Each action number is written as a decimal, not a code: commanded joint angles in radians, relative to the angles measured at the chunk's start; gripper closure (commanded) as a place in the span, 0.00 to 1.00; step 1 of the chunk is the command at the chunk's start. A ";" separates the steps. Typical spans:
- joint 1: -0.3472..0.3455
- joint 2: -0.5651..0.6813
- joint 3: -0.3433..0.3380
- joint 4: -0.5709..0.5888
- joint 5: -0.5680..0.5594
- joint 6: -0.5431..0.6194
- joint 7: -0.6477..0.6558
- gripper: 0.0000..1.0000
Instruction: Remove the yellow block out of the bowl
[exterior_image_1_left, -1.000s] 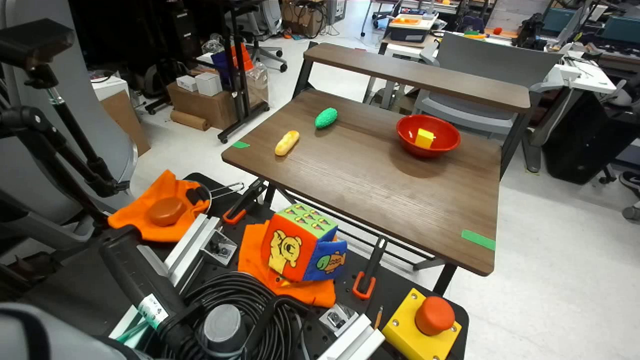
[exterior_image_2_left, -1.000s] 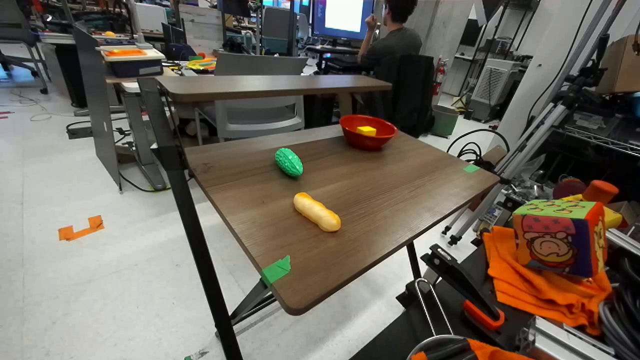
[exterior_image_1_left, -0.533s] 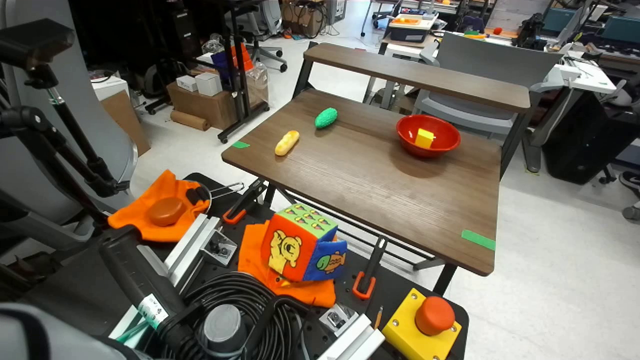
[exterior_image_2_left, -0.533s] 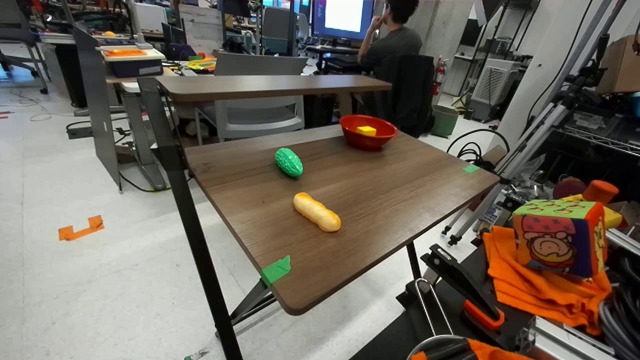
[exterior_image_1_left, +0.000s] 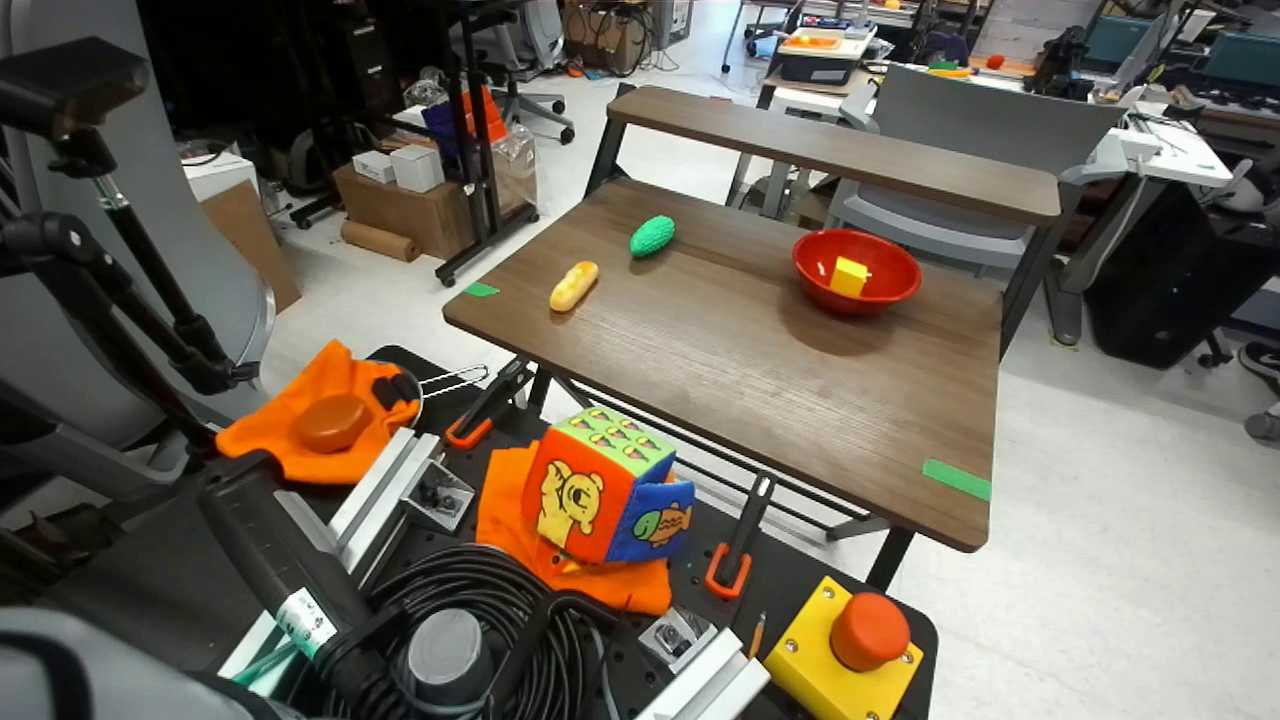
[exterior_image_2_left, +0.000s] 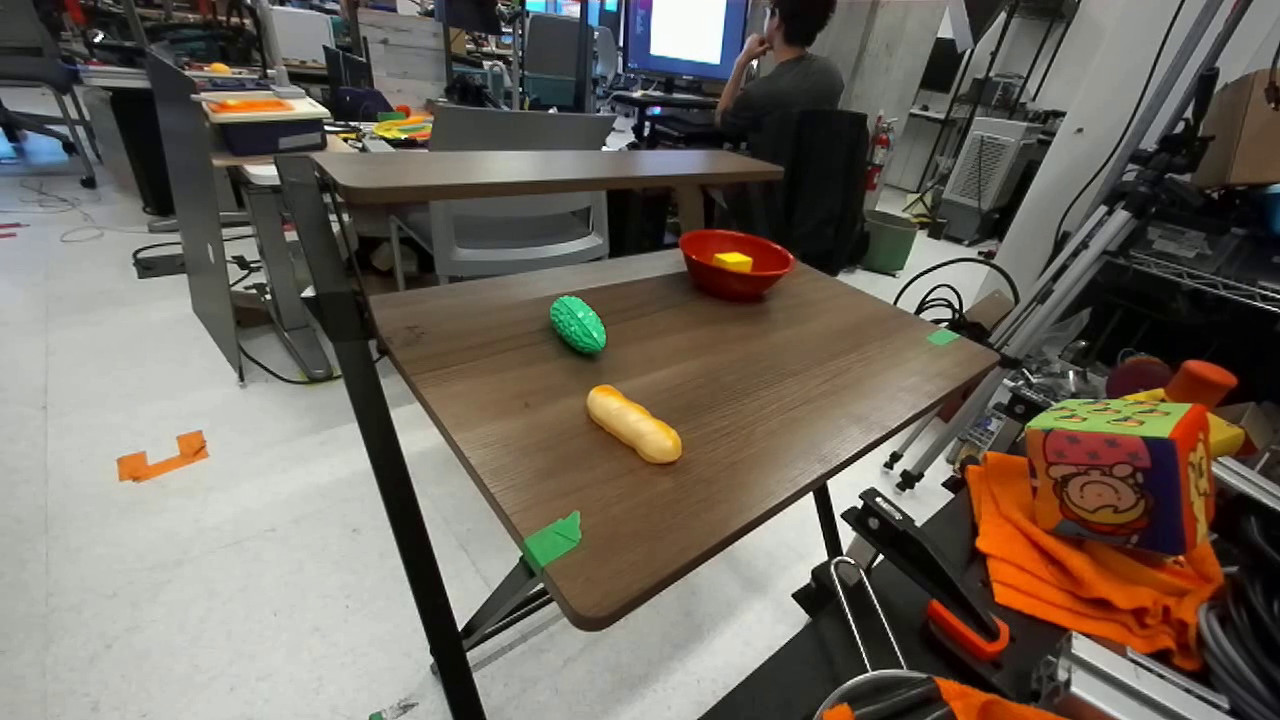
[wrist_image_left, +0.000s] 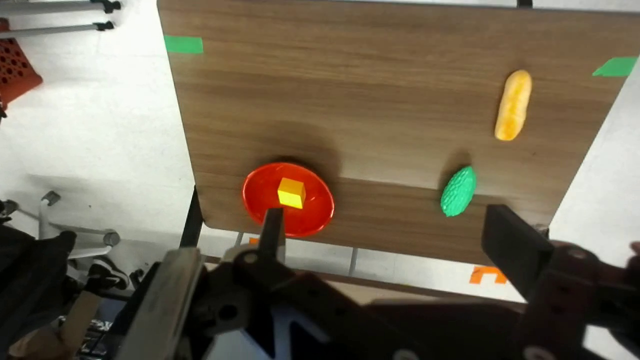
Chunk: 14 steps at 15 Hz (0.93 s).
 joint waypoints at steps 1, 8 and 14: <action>-0.053 0.245 -0.038 0.093 -0.063 0.218 -0.001 0.00; -0.062 0.714 -0.119 0.413 -0.023 0.248 -0.032 0.00; -0.063 1.061 -0.145 0.767 0.034 0.122 -0.069 0.00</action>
